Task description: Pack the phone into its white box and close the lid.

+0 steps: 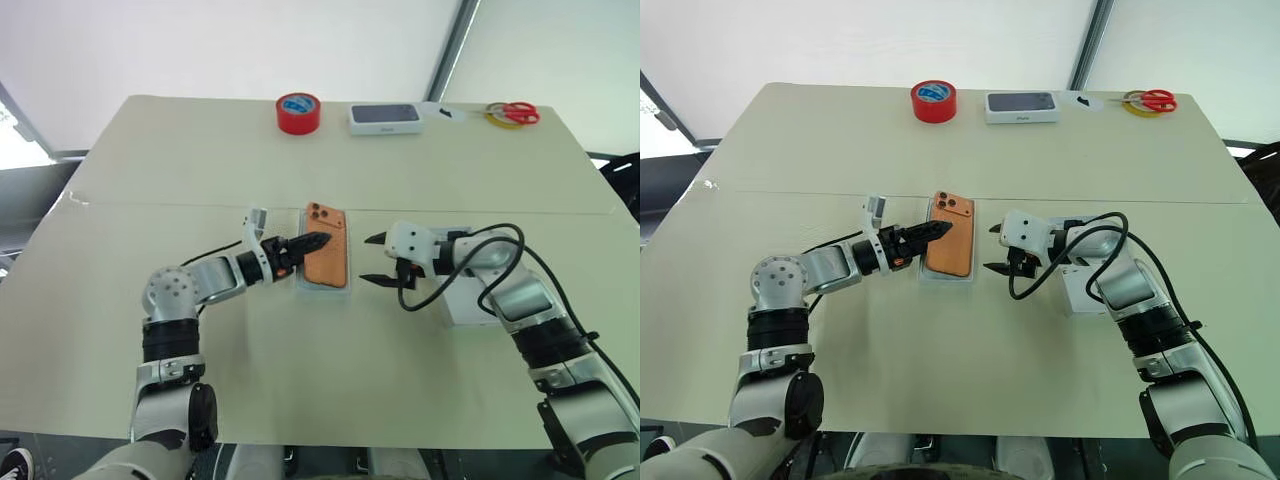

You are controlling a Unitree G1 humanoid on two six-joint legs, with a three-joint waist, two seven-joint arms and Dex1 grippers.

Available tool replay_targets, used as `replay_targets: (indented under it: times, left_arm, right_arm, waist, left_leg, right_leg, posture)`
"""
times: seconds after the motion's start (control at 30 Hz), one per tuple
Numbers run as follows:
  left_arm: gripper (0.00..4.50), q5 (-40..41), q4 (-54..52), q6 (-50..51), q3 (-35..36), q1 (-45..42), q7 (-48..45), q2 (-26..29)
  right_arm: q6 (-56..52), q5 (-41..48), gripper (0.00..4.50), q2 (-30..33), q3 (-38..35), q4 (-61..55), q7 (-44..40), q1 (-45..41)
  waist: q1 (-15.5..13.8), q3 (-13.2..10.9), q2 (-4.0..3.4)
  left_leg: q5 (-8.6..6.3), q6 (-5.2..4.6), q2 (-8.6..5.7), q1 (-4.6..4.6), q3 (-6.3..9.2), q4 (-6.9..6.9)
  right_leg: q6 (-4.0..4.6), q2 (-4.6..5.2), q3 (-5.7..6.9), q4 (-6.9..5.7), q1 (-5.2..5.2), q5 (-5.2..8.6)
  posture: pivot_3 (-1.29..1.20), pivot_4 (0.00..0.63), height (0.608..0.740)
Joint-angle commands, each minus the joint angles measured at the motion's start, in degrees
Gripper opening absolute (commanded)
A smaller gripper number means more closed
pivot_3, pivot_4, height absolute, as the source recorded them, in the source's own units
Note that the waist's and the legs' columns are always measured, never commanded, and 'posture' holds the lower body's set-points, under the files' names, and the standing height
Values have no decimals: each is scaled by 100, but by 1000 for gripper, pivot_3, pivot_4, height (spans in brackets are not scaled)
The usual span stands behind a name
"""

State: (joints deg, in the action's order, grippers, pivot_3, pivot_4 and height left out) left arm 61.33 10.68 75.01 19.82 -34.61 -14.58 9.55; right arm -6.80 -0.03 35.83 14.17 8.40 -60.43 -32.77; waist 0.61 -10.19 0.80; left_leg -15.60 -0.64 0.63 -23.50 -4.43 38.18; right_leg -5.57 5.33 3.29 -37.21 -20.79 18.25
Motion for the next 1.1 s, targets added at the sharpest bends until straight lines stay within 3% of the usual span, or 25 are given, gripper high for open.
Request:
replay_targets:
  times: [0.03,0.27,0.37,0.4,0.47,0.5,0.53,0.57,0.7,0.87,1.1]
  left_arm:
    - [3775,213,-259,255,110,-131,37,148]
    - [3775,182,-672,510,196,33,9,781]
    - [3775,-218,-942,113,-58,173,-234,1162]
    - [3813,-408,-991,-217,-127,222,-419,1268]
    - [3272,-867,-959,-833,-300,284,-632,1466]
    - [2949,-1091,-896,-1110,-373,290,-668,1519]
    - [2462,-1411,-893,-1449,-594,332,-785,1618]
    - [1940,-1723,-902,-1757,-840,386,-912,1713]
    - [0,-2747,-741,-2750,-1820,532,-1407,1843]
    - [0,-3461,-388,-3213,-2609,417,-1693,1553]
    - [0,-3253,-735,-2735,-3071,142,-2455,987]
  right_arm:
    - [167,-47,3625,-13,-64,-3,76,-136]
    - [196,-83,3625,-47,-75,52,95,-115]
    - [150,-48,3625,-94,-91,94,91,-130]
    - [16,46,3372,-110,-96,75,-5,-133]
    - [42,-13,2783,-117,-46,117,-18,-159]
    - [58,-88,2268,-130,-23,175,30,-190]
    - [-17,-78,1751,-150,-7,220,-11,-220]
    - [-29,-73,1732,-158,7,249,-50,-245]
    - [103,-240,104,-220,54,484,128,-388]
    - [389,-472,42,-319,136,737,356,-514]
    - [323,-423,42,-155,119,370,163,-242]
  waist:
    - [4,0,0]
    - [11,-1,-1]
    - [10,-1,-1]
    - [6,-1,-2]
    - [0,-1,-1]
    - [-4,-1,-2]
    - [-5,-1,-2]
    - [-2,-1,-2]
    - [-3,0,-3]
    - [-12,-1,-3]
    - [-37,0,-5]
  left_leg:
    - [0,0,0,0,0,-1]
    - [1,2,1,0,0,-1]
    - [1,3,1,0,0,-2]
    - [1,3,1,0,-1,-1]
    - [1,3,1,0,-1,-1]
    - [2,4,1,0,-1,-1]
    - [2,4,0,0,-1,-1]
    - [2,4,0,0,-2,-1]
    - [1,4,0,0,-9,-6]
    - [1,3,0,-2,-8,-3]
    - [2,2,-2,-1,-8,-2]
  right_leg:
    - [0,0,0,0,0,0]
    - [0,-3,-1,0,-2,0]
    - [0,-2,-1,0,-2,0]
    - [0,-2,-1,0,-2,0]
    - [0,-3,-1,0,-1,0]
    - [0,-4,0,0,-1,0]
    - [0,-4,0,0,-1,0]
    - [0,-3,0,0,0,0]
    - [0,-6,0,1,-6,0]
    - [0,-3,0,0,-6,0]
    - [0,0,-1,-1,-3,0]
  posture:
    - [0,150,730]
    - [0,150,730]
    - [0,150,730]
    - [0,150,730]
    - [0,150,730]
    - [0,150,730]
    - [0,150,730]
    - [0,150,730]
    - [0,150,730]
    - [0,150,730]
    - [0,150,730]
